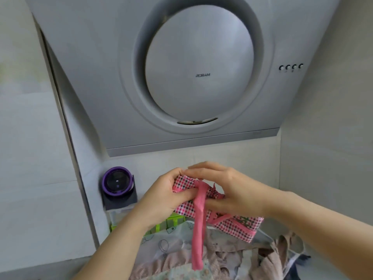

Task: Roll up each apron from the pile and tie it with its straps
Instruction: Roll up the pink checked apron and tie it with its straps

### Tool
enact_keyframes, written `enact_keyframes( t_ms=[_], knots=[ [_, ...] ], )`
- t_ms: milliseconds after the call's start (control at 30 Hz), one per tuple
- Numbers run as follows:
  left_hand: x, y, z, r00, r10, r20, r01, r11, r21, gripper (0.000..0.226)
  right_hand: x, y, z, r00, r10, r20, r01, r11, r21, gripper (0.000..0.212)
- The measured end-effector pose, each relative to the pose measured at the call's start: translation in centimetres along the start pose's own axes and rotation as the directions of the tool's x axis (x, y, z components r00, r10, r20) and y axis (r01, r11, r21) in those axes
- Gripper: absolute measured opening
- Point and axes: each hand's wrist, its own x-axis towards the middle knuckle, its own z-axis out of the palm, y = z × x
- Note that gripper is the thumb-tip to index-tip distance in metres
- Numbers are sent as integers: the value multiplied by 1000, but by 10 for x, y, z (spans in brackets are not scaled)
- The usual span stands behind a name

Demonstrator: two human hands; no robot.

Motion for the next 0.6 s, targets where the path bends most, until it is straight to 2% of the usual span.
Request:
enact_keyframes(
  t_ms=[67,133,200,267,333,400,467,533,600],
  knots=[
    [3,4,13,1000,2,15,-2,1000,-7,22,-1,7,-6,995,-32,-91,31,999,-9,36],
    [11,12,41,1000,2,24,-1,998,-55,27,-17,18,-25,984,15,-180,-6,999,53,16],
    [15,16,56,1000,4,10,-2,994,-108,39,-26,23,-42,960,192,-203,-119,939,323,17],
    [22,20,70,1000,-8,-9,7,981,-192,42,-38,30,-57,913,377,-154,-185,720,669,31],
    [28,25,83,1000,-26,0,25,968,-252,39,-50,39,-68,874,478,-90,-167,467,868,33],
    [33,27,97,998,-58,39,66,956,-287,38,-64,49,-82,844,531,-83,-129,351,927,33],
    [39,28,107,996,-80,48,92,938,-334,38,-77,59,-99,793,599,-112,-122,337,933,37],
    [43,29,115,994,-102,33,107,918,-382,37,-90,66,-118,742,660,-119,-160,346,924,31],
    [49,29,122,994,-106,30,110,919,-379,36,-102,71,-135,723,688,-64,-162,259,952,27]
  ],
)
